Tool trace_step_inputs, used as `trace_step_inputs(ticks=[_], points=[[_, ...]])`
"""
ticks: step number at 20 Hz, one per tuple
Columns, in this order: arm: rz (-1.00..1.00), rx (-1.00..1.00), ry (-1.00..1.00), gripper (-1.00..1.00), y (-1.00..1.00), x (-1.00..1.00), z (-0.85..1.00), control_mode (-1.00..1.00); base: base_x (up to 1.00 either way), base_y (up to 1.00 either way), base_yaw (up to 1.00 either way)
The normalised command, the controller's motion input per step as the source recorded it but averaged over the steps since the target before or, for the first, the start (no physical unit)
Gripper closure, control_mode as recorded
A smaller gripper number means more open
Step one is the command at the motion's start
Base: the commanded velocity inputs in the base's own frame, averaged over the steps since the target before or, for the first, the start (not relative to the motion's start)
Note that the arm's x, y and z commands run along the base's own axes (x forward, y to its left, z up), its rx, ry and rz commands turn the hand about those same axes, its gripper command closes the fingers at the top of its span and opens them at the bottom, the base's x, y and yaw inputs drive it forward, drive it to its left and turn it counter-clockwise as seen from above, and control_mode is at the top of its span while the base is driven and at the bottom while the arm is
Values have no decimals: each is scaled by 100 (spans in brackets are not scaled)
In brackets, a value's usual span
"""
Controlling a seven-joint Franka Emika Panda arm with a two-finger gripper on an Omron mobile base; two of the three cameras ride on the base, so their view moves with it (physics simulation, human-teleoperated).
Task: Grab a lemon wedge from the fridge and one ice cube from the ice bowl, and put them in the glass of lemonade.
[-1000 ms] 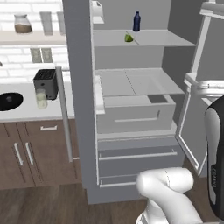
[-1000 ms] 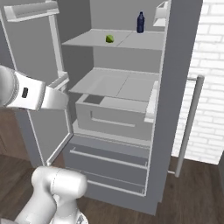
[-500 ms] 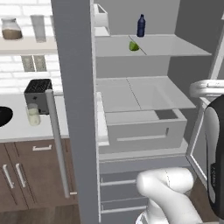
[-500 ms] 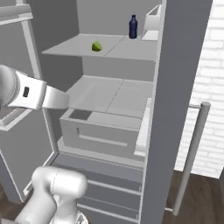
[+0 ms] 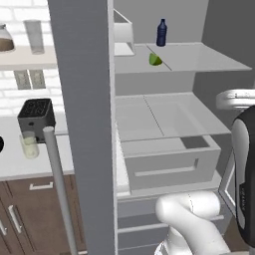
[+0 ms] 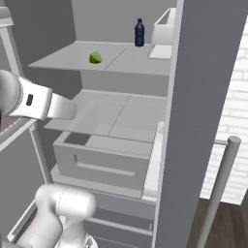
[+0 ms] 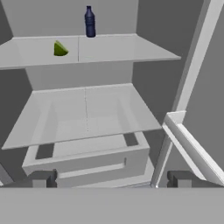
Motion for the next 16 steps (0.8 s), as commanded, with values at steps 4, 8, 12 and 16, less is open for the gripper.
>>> trace_step_inputs(ticks=[4, 8, 12, 16], points=[[0, 0, 0, -100, 0, 0, 0, 100, 23, 3, -1], [0, 2, -16, -100, 7, -7, 12, -100, 0, 0, 0], [2, 2, -35, -100, 21, -58, 34, -100, 0, 0, 0], [18, 3, -5, -100, 3, -1, 30, -100, 0, 0, 0]])
